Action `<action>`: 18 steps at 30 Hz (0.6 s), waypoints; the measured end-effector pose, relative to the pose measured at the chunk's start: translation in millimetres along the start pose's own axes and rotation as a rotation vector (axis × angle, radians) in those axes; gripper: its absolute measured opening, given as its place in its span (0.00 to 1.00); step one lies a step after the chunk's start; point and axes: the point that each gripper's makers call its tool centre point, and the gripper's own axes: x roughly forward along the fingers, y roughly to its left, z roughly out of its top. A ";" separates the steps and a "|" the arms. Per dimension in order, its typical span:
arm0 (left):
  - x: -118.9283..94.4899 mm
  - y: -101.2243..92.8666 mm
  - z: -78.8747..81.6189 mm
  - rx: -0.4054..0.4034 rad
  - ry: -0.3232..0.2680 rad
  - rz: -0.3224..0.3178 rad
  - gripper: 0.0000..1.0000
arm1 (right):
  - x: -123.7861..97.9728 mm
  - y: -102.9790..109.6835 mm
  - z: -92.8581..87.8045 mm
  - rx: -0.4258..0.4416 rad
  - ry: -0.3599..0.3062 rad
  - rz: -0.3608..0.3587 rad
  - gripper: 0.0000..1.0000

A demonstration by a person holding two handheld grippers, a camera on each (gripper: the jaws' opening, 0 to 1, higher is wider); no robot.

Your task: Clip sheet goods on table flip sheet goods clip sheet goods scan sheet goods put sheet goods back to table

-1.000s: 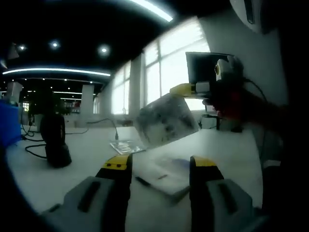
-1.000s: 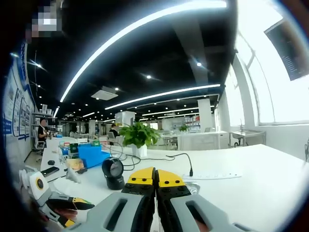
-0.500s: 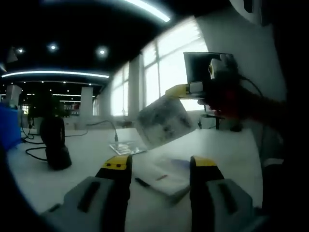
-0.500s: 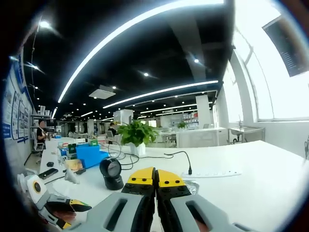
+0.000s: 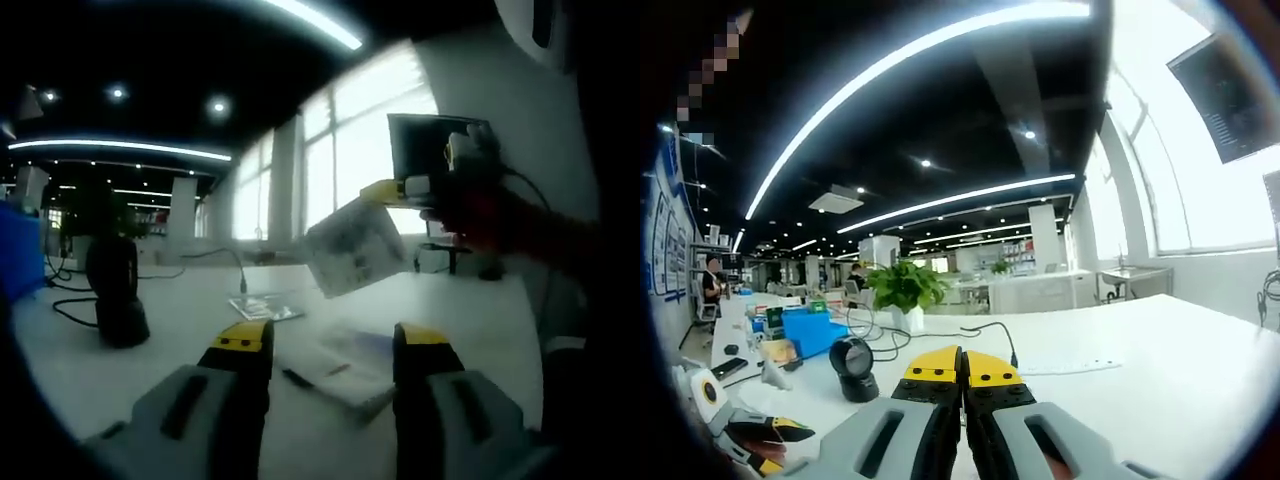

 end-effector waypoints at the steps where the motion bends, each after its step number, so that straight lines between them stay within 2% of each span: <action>1: 0.1 -0.2 -0.4 0.000 0.001 -0.001 0.40 | -1.2 -3.4 1.1 -0.005 -0.005 -0.012 0.00; 4: 0.5 -0.6 -1.0 -0.003 0.005 -0.003 0.40 | -3.8 -10.3 3.1 0.013 -0.008 -0.023 0.00; 11: 0.7 -0.2 -0.3 -0.013 0.004 -0.001 0.40 | -10.1 -11.4 2.7 0.017 -0.011 -0.028 0.00; 18: 0.5 0.5 -0.2 -0.019 0.004 -0.001 0.40 | -20.1 -22.8 -0.3 0.033 -0.014 -0.077 0.00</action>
